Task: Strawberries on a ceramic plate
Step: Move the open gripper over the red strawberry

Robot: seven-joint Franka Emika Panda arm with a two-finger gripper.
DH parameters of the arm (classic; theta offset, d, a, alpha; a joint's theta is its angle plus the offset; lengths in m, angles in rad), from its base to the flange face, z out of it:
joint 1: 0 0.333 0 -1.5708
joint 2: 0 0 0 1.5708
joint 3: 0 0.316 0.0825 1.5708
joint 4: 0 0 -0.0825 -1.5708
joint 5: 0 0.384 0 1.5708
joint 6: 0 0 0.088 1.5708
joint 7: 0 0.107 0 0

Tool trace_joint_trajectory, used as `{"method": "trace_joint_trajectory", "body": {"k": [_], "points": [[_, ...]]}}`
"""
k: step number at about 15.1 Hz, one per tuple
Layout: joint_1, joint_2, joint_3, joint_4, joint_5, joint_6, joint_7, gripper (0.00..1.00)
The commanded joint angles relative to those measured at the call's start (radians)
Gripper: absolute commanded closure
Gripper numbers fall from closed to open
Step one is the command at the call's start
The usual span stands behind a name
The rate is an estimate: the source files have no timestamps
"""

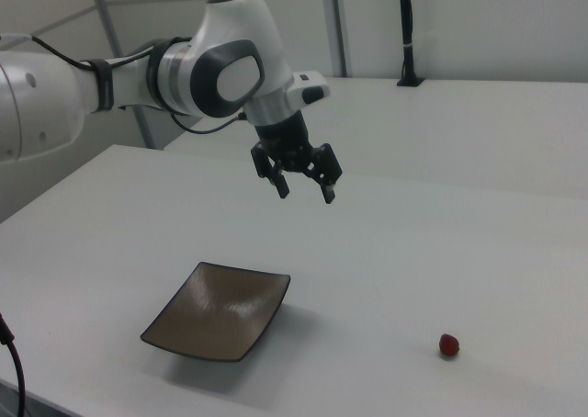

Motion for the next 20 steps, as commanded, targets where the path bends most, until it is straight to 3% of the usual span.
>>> {"method": "trace_joint_trajectory", "body": {"k": [1, 10, 13, 20], "points": [[-0.030, 0.023, -0.006, -0.007, -0.028, 0.023, -0.053, 0.00], [-0.082, 0.100, -0.078, -0.007, -0.050, 0.030, -0.271, 0.00], [-0.126, 0.131, -0.081, -0.027, -0.045, 0.136, -0.410, 0.00], [-0.176, 0.178, -0.092, -0.070, -0.042, 0.251, -0.516, 0.00]]}}
